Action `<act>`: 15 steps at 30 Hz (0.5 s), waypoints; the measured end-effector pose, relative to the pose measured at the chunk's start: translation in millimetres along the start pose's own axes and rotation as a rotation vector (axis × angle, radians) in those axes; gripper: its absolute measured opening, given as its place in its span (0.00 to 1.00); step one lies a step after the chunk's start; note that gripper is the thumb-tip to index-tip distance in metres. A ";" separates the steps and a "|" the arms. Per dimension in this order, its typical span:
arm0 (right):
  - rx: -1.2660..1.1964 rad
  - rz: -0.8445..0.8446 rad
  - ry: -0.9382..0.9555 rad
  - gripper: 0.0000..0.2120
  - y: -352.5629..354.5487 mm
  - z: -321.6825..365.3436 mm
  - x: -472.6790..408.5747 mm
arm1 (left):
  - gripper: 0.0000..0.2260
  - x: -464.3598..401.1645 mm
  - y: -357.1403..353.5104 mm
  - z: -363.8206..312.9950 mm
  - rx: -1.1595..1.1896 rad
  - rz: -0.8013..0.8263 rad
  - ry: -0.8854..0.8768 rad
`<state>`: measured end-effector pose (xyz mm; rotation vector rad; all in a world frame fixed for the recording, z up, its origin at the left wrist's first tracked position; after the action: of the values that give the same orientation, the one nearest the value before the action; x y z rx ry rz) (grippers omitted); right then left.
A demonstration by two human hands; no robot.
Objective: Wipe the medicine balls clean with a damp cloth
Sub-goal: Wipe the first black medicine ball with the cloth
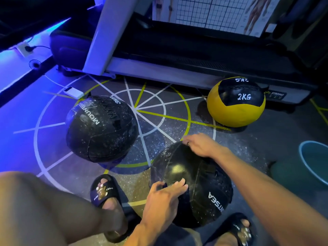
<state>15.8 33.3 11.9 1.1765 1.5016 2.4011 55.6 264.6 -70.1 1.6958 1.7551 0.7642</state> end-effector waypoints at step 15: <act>-0.128 -0.068 -0.081 0.16 6.8 -18.2 1.7 | 0.25 -0.9 1.6 2.0 0.048 -0.018 0.036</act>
<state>5.1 17.1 14.1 1.1612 1.3215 2.3367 58.1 263.8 -70.3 1.7049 1.8239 0.7547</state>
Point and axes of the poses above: each hand's wrist, its own x-axis away from the middle knuckle, its own y-axis out of the back of the hand, z = x × y, the point moved 4 cm from there along -x, towards the middle knuckle, and after that the axes turned 14 degrees about z, right-handed, at the moved point
